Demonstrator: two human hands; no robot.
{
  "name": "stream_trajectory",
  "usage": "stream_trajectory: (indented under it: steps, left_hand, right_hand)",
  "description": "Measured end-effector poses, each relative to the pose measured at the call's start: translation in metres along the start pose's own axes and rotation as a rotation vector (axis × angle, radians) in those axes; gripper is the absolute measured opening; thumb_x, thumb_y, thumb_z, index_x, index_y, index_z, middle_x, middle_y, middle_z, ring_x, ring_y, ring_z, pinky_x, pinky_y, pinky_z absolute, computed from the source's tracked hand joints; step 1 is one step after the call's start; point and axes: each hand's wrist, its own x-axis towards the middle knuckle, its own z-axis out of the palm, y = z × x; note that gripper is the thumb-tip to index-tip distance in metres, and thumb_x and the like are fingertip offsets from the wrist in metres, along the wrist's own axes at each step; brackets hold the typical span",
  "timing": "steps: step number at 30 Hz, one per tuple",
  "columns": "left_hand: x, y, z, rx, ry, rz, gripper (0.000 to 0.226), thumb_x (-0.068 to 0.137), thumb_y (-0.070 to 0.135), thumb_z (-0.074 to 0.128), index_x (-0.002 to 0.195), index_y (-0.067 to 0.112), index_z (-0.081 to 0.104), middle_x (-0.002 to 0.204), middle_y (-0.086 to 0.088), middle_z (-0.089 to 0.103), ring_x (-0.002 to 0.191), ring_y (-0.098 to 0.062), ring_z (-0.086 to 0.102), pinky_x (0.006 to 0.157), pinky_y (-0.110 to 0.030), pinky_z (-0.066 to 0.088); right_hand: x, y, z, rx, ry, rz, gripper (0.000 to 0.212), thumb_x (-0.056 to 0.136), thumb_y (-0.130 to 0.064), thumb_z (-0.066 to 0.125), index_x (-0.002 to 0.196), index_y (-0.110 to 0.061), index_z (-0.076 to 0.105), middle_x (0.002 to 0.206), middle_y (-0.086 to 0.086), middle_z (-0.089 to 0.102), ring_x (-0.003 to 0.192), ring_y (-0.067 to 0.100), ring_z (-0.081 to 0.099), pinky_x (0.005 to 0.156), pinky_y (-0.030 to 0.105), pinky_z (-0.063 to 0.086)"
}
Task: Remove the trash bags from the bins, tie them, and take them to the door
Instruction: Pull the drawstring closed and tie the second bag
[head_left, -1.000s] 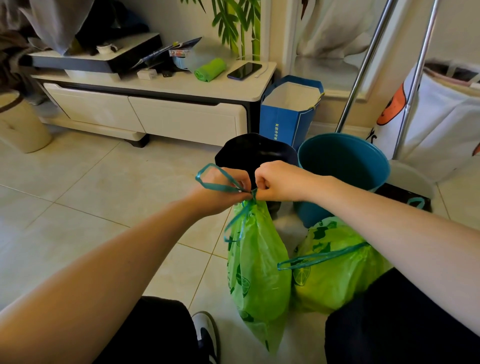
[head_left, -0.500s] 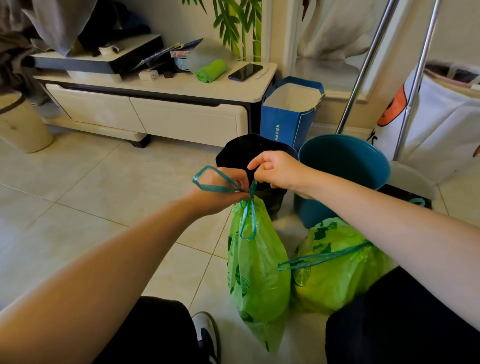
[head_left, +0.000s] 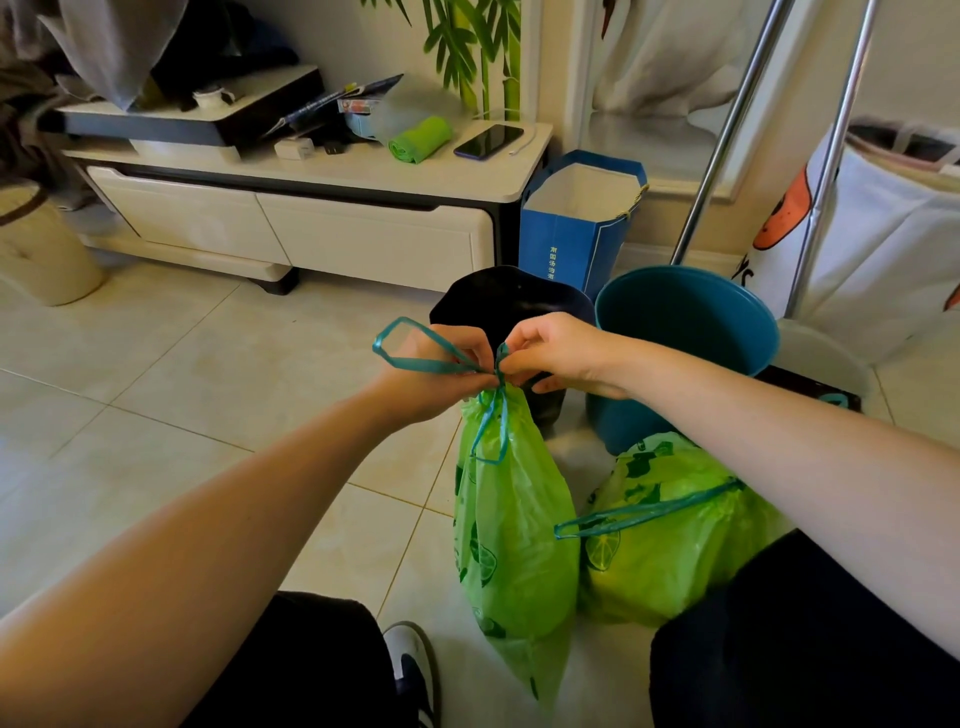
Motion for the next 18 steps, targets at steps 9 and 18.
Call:
stream_trajectory:
  steps: [9, 18]
  left_hand:
    - [0.001, 0.003, -0.004, -0.114, -0.029, -0.121, 0.012, 0.075, 0.006, 0.077, 0.078, 0.004, 0.066, 0.080, -0.015, 0.071, 0.073, -0.025, 0.070, 0.063, -0.033, 0.059]
    - [0.000, 0.002, -0.005, -0.070, -0.056, -0.133, 0.013, 0.074, 0.009, 0.079, 0.075, 0.009, 0.066, 0.077, -0.009, 0.070, 0.071, -0.020, 0.069, 0.064, -0.033, 0.059]
  right_hand:
    - [0.002, -0.003, 0.004, -0.319, 0.153, -0.207, 0.014, 0.079, -0.008, 0.068, 0.079, -0.019, 0.059, 0.073, -0.006, 0.060, 0.067, 0.008, 0.056, 0.063, 0.023, 0.046]
    - [0.003, -0.002, -0.022, -0.859, 0.479, -0.336, 0.019, 0.088, -0.013, 0.049, 0.082, -0.009, 0.066, 0.085, 0.007, 0.050, 0.083, 0.023, 0.050, 0.067, 0.033, 0.040]
